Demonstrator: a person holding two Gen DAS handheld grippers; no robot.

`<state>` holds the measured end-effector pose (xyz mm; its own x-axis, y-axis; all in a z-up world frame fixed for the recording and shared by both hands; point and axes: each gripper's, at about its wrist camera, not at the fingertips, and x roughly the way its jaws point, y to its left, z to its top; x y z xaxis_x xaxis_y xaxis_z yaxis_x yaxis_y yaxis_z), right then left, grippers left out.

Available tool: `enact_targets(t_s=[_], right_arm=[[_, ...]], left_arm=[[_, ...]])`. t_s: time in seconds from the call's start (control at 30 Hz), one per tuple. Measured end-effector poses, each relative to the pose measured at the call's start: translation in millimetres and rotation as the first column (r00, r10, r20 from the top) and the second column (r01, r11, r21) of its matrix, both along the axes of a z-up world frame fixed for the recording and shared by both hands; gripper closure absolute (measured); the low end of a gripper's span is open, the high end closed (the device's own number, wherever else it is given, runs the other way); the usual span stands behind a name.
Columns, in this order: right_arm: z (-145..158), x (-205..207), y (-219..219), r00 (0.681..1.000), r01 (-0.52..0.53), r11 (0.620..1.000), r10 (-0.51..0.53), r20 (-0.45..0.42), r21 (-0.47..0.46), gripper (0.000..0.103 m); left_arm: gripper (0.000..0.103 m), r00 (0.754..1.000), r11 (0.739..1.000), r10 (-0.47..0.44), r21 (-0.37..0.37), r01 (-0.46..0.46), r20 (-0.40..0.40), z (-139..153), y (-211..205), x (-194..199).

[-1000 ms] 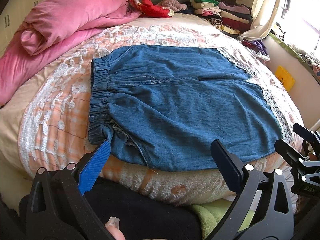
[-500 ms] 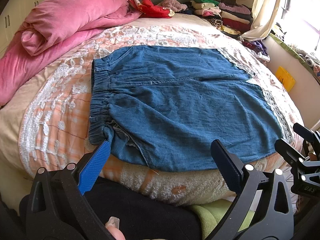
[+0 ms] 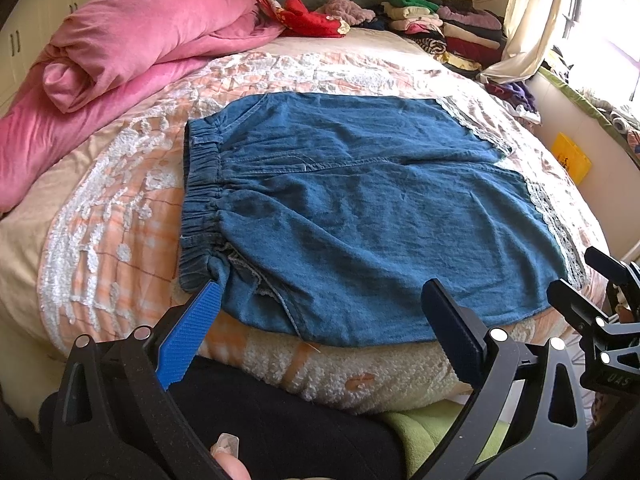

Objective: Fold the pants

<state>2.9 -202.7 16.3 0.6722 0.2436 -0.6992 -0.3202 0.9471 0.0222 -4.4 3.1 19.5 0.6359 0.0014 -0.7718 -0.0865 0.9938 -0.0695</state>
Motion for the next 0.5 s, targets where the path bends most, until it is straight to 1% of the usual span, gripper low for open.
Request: enact_targets(t_s=[0.27,0.5], right_arm=[[0.4,7.7,4.8,1.000,-0.015,1.000,0.015,0.003,0.003,0.004],[8.4,33.6,13.8,0.999,-0.035,0.999,0.035,0.019,-0.002,0.004]], left_arm=[[0.009,1.000,1.000,0.021,0.011,-0.021,0.003,-4.7,14.1,14.0],[0.009,0.999,0.998,0.052,0.021,-0.052,0.011,-3.5,32.8,30.7]])
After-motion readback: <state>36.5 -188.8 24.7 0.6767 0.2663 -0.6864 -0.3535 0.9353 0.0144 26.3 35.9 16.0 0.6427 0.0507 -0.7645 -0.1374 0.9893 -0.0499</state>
